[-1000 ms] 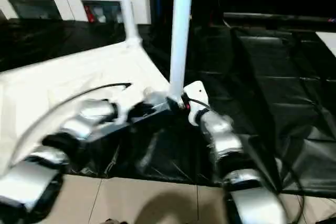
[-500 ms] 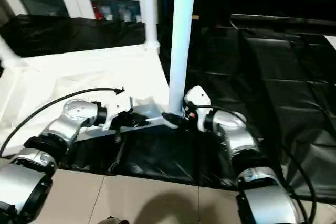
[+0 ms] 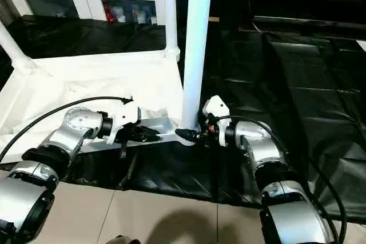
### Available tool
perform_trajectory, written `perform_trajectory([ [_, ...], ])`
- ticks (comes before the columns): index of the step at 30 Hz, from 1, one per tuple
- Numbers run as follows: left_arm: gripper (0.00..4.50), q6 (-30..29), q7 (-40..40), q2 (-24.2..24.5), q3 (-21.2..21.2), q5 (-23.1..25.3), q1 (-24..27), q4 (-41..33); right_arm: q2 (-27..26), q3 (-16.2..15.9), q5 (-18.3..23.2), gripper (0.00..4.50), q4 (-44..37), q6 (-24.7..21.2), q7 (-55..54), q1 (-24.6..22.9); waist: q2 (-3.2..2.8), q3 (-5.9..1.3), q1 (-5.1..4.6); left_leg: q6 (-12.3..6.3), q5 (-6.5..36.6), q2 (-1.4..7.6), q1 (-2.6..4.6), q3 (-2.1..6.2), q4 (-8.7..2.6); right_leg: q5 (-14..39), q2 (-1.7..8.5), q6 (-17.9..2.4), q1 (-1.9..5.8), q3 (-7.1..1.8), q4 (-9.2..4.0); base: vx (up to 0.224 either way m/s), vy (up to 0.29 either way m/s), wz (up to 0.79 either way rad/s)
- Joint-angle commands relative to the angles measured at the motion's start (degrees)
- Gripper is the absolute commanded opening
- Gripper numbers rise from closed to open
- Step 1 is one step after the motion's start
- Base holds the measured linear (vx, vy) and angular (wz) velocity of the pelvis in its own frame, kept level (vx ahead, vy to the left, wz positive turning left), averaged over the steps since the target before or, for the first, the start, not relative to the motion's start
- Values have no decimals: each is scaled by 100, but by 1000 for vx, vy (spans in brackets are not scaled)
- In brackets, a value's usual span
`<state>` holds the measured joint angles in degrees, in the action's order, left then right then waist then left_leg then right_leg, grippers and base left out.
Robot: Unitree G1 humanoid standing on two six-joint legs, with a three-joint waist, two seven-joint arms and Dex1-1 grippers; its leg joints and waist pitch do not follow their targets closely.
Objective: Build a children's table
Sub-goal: Rotate leg to tighten
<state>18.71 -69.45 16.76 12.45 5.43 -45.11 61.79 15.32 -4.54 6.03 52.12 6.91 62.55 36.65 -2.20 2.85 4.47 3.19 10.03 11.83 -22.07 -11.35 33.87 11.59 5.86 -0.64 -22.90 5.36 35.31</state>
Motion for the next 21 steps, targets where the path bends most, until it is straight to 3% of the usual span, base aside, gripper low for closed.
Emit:
perform_trajectory([
  [1, 0, -160, 510, -87, 126, 253, -95, 169, -234, 120, 125, 261, 86, -117, -347, -1, 63, -396, 2, -567, 991, 207, 115, 65, -355, 337, 320, -1648, 289, -280, -360, 0, 0, 0],
  [6, 0, -710, 1816, -793, 100, 370, -272, 255, -894, 520, -25, 261, 365, -142, -2812, -80, 53, -355, -46, -144, 1403, 194, 163, 89, -420, 1329, 340, -1363, 255, -296, -477, 0, 0, 0],
  [10, 0, -1013, 2490, -1370, 137, 425, -307, 221, -1394, 659, -75, 261, 573, -208, -4063, 8, 24, -342, -120, -8, 1638, 188, 180, 102, -457, 1573, 319, -1219, 226, -296, -544, 0, 0, 0],
  [11, 0, -1046, 2602, -1480, 172, 461, -305, 207, -1501, 656, -108, 261, 650, -235, -4320, 64, -8, -336, -142, 10, 1736, 179, 189, 100, -463, 1547, 314, -1223, 213, -298, -564, 0, 0, 0],
  [12, 0, -1074, 2701, -1578, 208, 498, -301, 194, -1601, 650, -138, 261, 730, -267, -4565, 122, 22, -294, -160, 10, 1987, 152, 194, 103, -473, 1864, 305, -1164, 209, -282, -601, 0, 0, 0],
  [13, 0, -1084, 2808, -1668, 245, 541, -297, 185, -1715, 605, -184, 261, 759, -262, -4669, 179, 6, -272, -170, 23, 2259, 135, 234, 113, -474, 2347, 328, -1039, 189, -282, -662, 0, 0, 0],
  [14, 0, -1062, 2901, -1730, 287, 592, -289, 173, -1814, 530, -249, 261, 752, -182, -4659, 219, -15, -278, -169, 35, 2347, 138, 255, 132, -472, 2480, 336, -990, 186, -280, -677, 0, 0, 0],
  [15, 0, -1029, 2948, -1762, 322, 635, -281, 164, -1873, 450, -336, 261, 738, -82, -4642, 239, 1, -303, -166, 26, 2331, 142, 246, 144, -487, 2459, 332, -905, 201, -288, -693, 0, 0, 0],
  [17, 0, -983, 2937, -1765, 328, 644, -264, 155, -1883, 353, -461, 261, 678, 94, -4590, 227, 4, -313, -165, 1, 2221, 147, 216, 143, -499, 2247, 324, -921, 216, -293, -673, 0, 0, 0],
  [19, 0, -890, 2883, -1703, 284, 622, -226, 134, -1853, 385, -514, 317, 575, 256, -4588, 191, 7, -320, -162, -36, 2122, 152, 200, 136, -503, 1969, 313, -986, 225, -296, -644, 0, 0, 0],
  [21, 0, -853, 2857, -1657, 266, 613, -212, 122, -1826, 424, -495, 333, 536, 301, -4577, 173, 7, -323, -156, -94, 2061, 150, 194, 128, -496, 1813, 319, -1068, 236, -299, -623, 0, 0, 0],
])
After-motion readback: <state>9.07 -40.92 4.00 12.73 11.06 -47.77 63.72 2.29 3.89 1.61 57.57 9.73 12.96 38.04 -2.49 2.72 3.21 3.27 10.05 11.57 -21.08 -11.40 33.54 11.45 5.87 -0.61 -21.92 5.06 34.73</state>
